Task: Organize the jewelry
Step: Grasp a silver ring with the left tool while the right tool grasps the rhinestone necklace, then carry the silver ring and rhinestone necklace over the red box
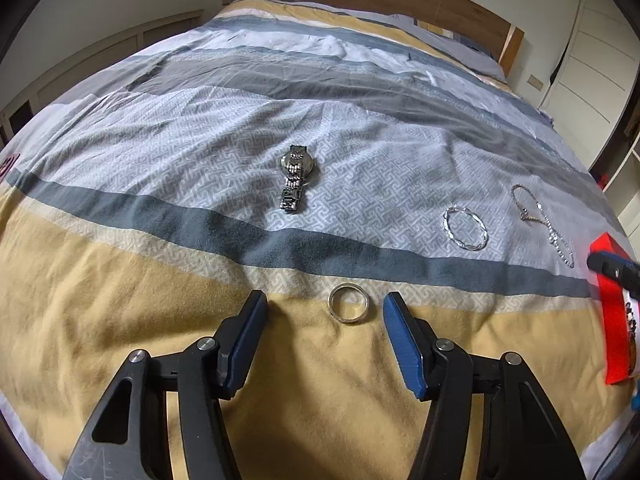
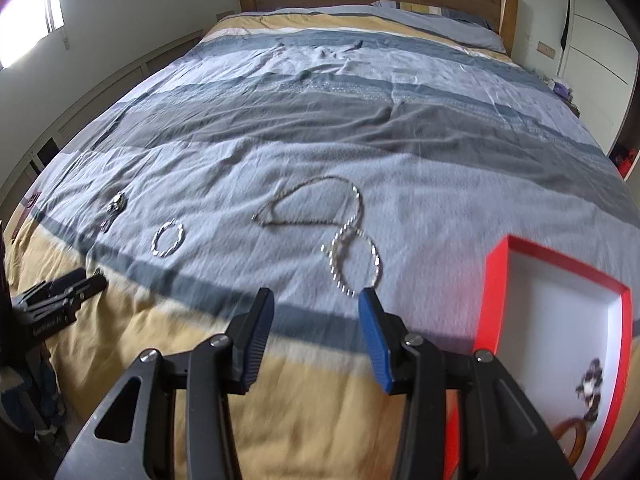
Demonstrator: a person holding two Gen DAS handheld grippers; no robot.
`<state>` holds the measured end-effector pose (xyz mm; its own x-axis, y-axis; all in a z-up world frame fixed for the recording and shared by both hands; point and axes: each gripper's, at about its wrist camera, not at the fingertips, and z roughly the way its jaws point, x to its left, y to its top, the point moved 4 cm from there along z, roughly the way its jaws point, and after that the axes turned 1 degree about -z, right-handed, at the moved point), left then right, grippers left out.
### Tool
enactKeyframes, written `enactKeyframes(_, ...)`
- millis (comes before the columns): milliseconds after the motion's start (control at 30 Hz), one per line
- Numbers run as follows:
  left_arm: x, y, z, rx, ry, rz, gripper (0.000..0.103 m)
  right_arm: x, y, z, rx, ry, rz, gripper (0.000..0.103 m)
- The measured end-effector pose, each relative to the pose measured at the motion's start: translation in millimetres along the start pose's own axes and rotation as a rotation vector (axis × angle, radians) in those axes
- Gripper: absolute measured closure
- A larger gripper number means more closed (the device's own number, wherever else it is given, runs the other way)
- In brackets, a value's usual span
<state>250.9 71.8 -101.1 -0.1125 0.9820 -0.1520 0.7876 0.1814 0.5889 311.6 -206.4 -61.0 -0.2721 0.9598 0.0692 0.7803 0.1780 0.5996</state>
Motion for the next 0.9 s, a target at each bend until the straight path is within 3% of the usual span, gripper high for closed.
enactKeyframes(100,-0.4,-1.6,4.8,-0.001,-0.002,0.007,0.048,-3.2,7.8,8.0,-0.004,-0.004,0.001,0.061)
enactKeyframes(233,-3.6,-4.4,7.0,-0.014,-0.002,0.025,0.064,-4.0,16.1,19.9,0.0,-0.008,-0.009,0.061)
enactKeyframes(567,-2.5,-4.3,8.2,-0.034,-0.047,0.01,0.082,-8.3,35.7,60.2,0.056,-0.055,-0.06,0.06)
enactKeyframes(700,-1.9,-4.1,8.9,-0.037,-0.065,0.002,0.083,-13.9,38.3,76.6,0.099,-0.088,-0.085,0.055)
enactKeyframes(833,1.5,-3.7,7.3,-0.043,-0.098,-0.022,0.084,-18.6,34.2,88.2,0.113,-0.066,-0.052,0.054)
enactKeyframes(900,2.5,-3.2,6.5,-0.047,-0.117,-0.032,0.084,-16.5,32.1,87.8,0.106,-0.055,-0.047,0.065)
